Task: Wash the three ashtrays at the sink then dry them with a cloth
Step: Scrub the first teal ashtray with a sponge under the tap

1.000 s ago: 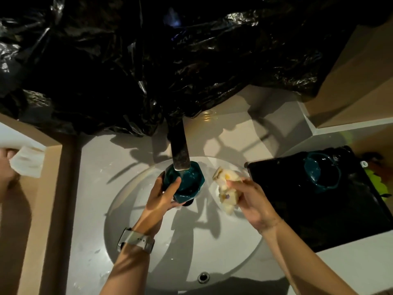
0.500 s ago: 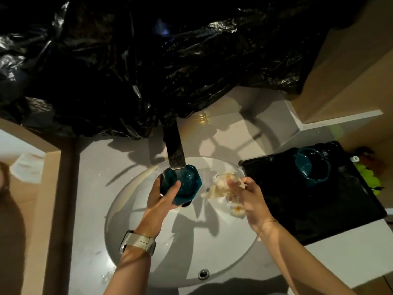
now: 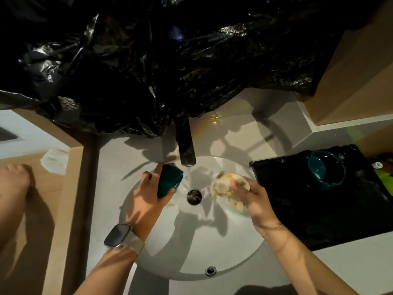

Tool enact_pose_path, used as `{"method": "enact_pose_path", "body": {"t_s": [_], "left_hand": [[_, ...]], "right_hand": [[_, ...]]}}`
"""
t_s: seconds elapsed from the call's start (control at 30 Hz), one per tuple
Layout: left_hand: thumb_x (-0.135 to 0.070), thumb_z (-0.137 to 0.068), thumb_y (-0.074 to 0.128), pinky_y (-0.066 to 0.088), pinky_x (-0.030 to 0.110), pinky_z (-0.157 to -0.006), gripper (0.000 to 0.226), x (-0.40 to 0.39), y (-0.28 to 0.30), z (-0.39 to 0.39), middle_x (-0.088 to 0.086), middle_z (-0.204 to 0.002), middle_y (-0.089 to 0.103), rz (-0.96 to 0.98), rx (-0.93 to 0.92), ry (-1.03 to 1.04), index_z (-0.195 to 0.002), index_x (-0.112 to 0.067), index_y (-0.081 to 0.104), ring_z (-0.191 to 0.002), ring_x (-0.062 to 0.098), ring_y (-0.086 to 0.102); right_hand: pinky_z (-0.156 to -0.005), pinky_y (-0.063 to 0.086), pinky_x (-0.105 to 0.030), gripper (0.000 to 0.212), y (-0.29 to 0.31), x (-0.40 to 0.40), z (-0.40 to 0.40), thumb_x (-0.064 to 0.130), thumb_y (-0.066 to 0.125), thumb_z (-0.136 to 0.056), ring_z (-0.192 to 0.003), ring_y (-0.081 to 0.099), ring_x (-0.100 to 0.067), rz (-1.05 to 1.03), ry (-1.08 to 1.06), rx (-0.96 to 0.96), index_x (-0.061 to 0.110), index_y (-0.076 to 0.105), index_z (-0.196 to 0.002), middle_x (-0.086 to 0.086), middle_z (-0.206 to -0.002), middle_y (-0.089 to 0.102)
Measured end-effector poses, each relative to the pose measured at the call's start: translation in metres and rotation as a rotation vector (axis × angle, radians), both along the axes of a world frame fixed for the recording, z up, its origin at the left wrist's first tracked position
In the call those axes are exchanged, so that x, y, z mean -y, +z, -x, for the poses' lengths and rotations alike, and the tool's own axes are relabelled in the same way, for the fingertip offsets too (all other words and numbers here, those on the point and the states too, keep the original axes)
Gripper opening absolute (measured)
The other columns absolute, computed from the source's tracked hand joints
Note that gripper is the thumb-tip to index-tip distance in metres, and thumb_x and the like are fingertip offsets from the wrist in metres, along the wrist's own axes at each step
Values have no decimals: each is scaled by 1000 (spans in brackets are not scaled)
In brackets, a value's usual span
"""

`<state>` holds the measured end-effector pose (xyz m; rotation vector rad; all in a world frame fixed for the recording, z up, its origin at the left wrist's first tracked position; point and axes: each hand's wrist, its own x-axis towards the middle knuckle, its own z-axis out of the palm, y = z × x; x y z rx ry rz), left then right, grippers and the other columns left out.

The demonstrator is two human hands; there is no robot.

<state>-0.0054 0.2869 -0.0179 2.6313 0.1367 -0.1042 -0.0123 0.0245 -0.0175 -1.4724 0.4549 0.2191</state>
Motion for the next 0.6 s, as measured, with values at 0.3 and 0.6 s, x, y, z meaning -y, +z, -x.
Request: {"method": "enact_pose_path", "body": {"t_s": [0.3, 0.6], "left_hand": [[-20, -98, 56, 61, 43, -78, 45, 41, -19, 1, -2, -127, 65, 1308, -319, 406, -140, -32, 44, -111, 23, 68], [-27, -103, 48, 53, 53, -97, 36, 78, -35, -17, 3, -127, 62, 1206, -293, 453, -139, -28, 46, -115, 19, 63]], "right_hand": [[-73, 56, -24, 16, 7, -25, -28, 27, 57, -95, -87, 67, -15, -82, 46, -104, 15, 61, -106, -3, -97, 69], [-70, 46, -30, 22, -7, -70, -71, 24, 51, -88, -76, 62, -25, 881, 669, 271, 9, 65, -81, -10, -81, 67]]}}
